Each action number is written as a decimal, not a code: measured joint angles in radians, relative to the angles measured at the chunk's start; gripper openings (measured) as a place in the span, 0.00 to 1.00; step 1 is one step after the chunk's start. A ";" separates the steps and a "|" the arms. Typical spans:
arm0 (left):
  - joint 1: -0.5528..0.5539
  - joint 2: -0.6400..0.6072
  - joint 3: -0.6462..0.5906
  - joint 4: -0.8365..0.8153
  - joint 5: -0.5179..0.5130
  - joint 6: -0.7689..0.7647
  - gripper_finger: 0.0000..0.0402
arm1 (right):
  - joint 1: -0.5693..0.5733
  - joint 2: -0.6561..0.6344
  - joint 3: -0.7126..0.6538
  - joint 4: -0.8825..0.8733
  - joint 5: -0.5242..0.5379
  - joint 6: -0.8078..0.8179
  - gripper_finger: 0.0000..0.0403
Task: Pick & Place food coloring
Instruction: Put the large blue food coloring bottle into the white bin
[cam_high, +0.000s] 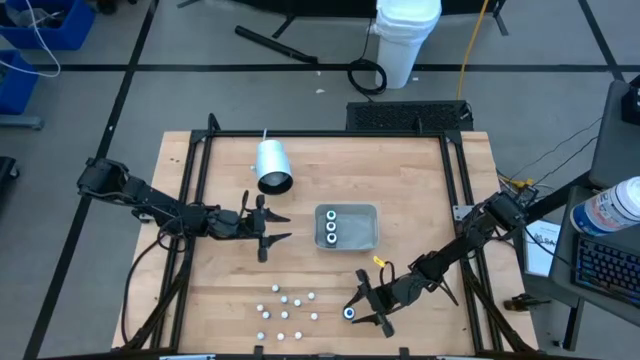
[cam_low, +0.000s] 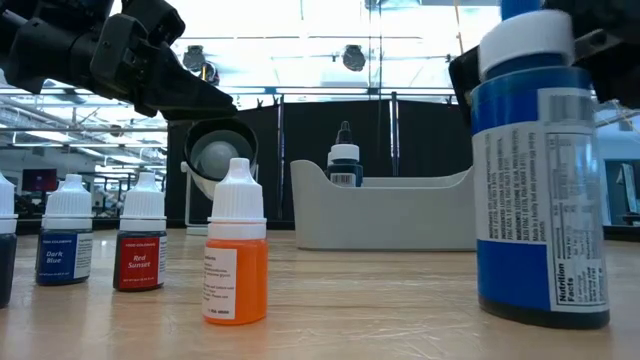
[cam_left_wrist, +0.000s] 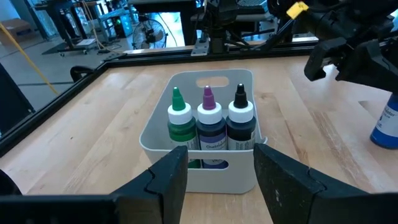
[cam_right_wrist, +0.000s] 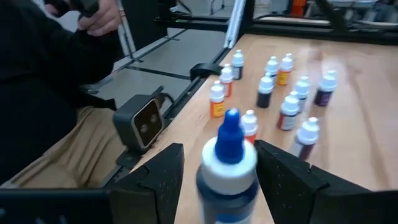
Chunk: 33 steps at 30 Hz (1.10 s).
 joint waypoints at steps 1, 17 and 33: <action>0.000 0.000 0.000 0.000 0.000 -0.001 0.47 | -0.001 0.011 0.000 0.014 -0.004 -0.002 0.45; 0.000 0.000 0.000 0.000 0.000 -0.006 0.47 | -0.010 0.040 0.000 0.080 -0.006 -0.026 0.39; 0.000 0.000 0.000 0.000 0.000 -0.006 0.47 | -0.020 0.040 0.000 0.069 -0.002 -0.015 0.27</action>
